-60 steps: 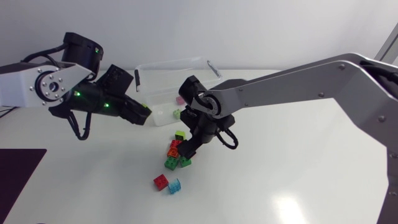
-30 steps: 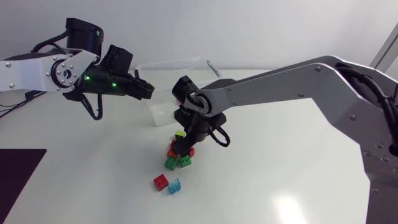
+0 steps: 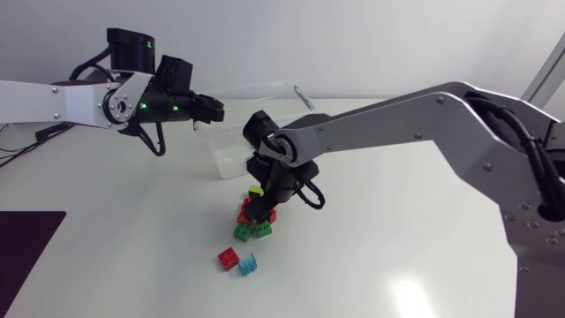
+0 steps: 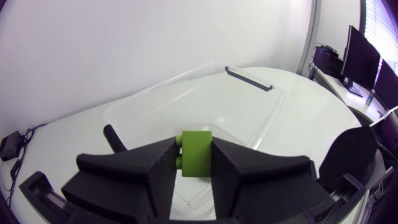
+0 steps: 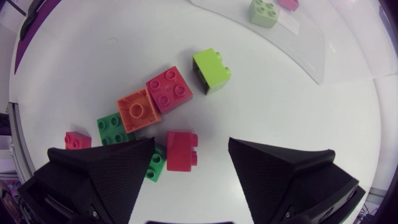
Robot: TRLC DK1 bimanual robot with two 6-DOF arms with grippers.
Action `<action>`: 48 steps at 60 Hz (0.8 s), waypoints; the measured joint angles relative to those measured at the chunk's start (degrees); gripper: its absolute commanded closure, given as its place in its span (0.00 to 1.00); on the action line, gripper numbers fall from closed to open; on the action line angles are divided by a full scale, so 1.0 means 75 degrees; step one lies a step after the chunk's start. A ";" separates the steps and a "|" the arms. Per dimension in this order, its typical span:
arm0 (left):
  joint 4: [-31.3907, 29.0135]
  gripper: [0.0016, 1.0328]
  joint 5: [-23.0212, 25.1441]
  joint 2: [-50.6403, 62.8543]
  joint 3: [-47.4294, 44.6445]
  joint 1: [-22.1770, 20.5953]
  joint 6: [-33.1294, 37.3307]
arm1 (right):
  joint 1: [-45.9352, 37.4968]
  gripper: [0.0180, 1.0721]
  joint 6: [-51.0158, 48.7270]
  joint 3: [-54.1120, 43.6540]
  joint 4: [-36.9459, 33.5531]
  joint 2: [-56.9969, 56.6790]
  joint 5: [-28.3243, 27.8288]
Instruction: Place the duplo bricks in the container
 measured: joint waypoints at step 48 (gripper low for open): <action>-0.0609 0.07 -0.0393 -0.1078 -0.0093 -0.0003 -0.0137 | 0.0055 0.72 0.0000 0.0020 -0.0213 0.0189 0.0082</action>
